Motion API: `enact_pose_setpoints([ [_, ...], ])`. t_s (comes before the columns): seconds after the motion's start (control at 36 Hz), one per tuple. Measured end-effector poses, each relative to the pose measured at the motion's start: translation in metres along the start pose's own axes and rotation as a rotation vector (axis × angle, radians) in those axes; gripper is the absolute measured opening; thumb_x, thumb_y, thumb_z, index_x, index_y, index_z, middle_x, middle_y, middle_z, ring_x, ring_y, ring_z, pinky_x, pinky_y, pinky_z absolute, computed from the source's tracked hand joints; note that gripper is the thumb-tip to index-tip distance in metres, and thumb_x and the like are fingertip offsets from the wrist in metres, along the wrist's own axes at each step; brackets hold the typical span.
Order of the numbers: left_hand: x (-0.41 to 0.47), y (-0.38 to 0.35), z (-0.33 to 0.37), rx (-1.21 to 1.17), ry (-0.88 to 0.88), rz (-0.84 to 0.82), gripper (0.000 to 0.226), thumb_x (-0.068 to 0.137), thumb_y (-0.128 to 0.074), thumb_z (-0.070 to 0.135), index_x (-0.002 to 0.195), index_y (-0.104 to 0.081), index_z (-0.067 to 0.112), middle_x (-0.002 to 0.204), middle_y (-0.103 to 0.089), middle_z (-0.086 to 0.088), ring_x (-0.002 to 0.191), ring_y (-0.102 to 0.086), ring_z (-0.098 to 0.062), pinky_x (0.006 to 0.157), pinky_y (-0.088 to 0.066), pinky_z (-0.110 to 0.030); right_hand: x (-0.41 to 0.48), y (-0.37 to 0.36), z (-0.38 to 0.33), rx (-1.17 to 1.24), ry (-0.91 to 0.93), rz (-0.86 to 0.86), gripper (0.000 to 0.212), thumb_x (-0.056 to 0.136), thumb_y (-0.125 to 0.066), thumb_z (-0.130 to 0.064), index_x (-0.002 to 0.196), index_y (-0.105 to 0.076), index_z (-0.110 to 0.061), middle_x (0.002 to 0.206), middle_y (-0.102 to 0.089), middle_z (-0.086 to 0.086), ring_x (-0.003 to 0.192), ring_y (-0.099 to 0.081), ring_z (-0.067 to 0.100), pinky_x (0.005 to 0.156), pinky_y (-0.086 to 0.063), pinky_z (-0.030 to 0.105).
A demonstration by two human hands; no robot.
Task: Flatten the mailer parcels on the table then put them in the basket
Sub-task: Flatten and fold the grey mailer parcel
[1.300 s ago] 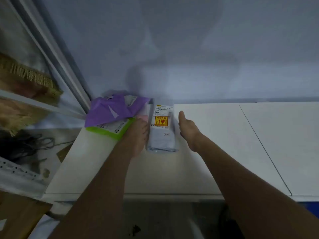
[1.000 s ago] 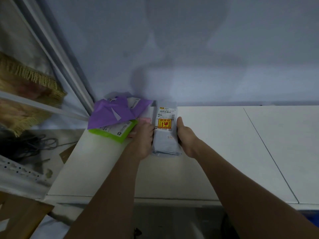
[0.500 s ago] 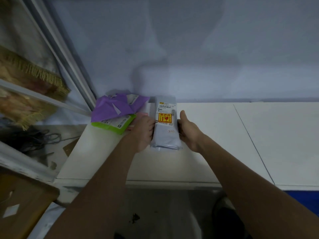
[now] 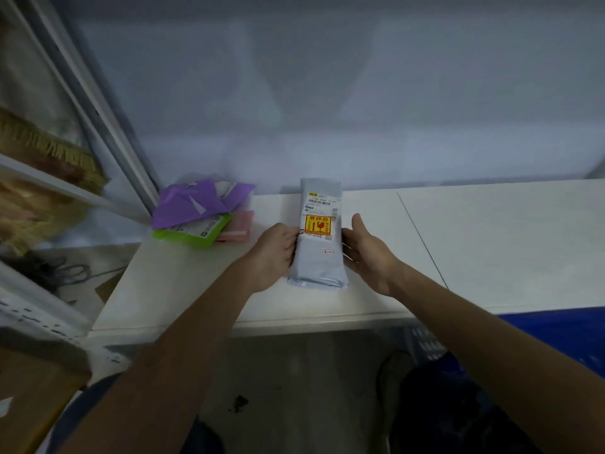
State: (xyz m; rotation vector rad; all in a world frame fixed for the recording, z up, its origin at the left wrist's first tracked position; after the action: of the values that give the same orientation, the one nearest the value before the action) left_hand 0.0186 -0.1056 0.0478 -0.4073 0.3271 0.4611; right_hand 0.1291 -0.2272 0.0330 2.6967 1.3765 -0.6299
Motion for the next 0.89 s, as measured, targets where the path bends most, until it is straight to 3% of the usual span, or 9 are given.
enact_pose_setpoints([
  [0.14,0.001,-0.012,-0.013,-0.084,0.002,-0.005,0.03,0.097,-0.031,0.019,0.1,-0.061,0.021,0.117,-0.063,0.004,0.11,-0.057,-0.01,0.097,-0.04,-0.026,-0.007,0.012,-0.002,-0.009,0.003,0.001,0.049,0.1,-0.016,-0.057,0.114,-0.055,-0.03,0.11,-0.063,-0.012,0.111,-0.056,0.006,0.101,-0.039,0.025],
  [0.25,0.005,-0.013,-0.016,-0.08,-0.006,0.006,0.029,0.097,-0.032,0.02,0.098,-0.061,0.022,0.111,-0.063,0.007,0.108,-0.057,-0.008,0.098,-0.038,-0.026,-0.001,0.015,0.002,-0.01,0.0,-0.006,0.053,0.1,-0.016,-0.058,0.105,-0.06,-0.03,0.115,-0.064,-0.008,0.11,-0.058,0.006,0.1,-0.041,0.026],
  [0.36,0.008,-0.009,-0.02,-0.033,-0.001,0.028,0.029,0.097,-0.033,0.021,0.1,-0.062,0.022,0.111,-0.065,0.007,0.11,-0.057,-0.009,0.098,-0.039,-0.027,0.007,0.011,0.009,-0.001,-0.017,0.01,0.051,0.099,-0.016,-0.058,0.112,-0.057,-0.029,0.116,-0.063,-0.006,0.11,-0.059,0.008,0.097,-0.041,0.025],
  [0.5,0.018,0.007,-0.023,-0.02,0.033,0.095,0.029,0.099,-0.034,0.023,0.105,-0.062,0.02,0.111,-0.066,0.003,0.103,-0.062,-0.01,0.081,-0.047,-0.024,0.021,0.002,0.014,0.016,-0.02,0.033,0.048,0.1,-0.018,-0.056,0.101,-0.058,-0.03,0.111,-0.062,-0.008,0.11,-0.058,0.01,0.099,-0.042,0.026],
  [0.61,0.027,0.016,-0.03,0.086,0.033,0.126,0.03,0.1,-0.035,0.031,0.103,-0.065,0.023,0.099,-0.072,0.007,0.09,-0.068,-0.006,0.074,-0.049,-0.023,0.03,-0.005,0.03,0.017,-0.061,0.073,0.051,0.101,-0.019,-0.055,0.097,-0.063,-0.031,0.104,-0.068,-0.009,0.1,-0.064,0.007,0.082,-0.047,0.021],
  [0.75,0.04,0.026,-0.036,0.193,0.082,0.101,0.043,0.099,-0.033,0.047,0.115,-0.067,0.026,0.11,-0.072,-0.001,0.102,-0.068,-0.019,0.093,-0.05,-0.038,0.041,-0.012,0.049,0.0,-0.066,0.144,0.049,0.1,-0.024,-0.055,0.102,-0.066,-0.029,0.103,-0.069,-0.009,0.096,-0.065,0.007,0.074,-0.048,0.019],
  [0.89,0.053,0.038,-0.043,0.353,0.105,0.23,0.051,0.088,-0.041,0.064,0.112,-0.068,0.028,0.106,-0.072,0.003,0.099,-0.068,-0.019,0.099,-0.046,-0.041,0.054,-0.008,0.05,-0.047,-0.077,0.202,0.05,0.101,-0.027,-0.051,0.114,-0.061,-0.017,0.104,-0.069,0.003,0.095,-0.065,0.015,0.079,-0.051,0.026],
])
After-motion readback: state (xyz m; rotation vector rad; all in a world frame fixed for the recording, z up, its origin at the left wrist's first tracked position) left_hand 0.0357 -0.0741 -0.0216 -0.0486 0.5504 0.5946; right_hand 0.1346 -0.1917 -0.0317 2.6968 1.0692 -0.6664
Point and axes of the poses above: each hand's wrist, its own x-axis towards the middle knuckle, its own y-axis out of the back of the hand, z = x × y, the point moved 4 cm from there along x, towards the middle knuckle
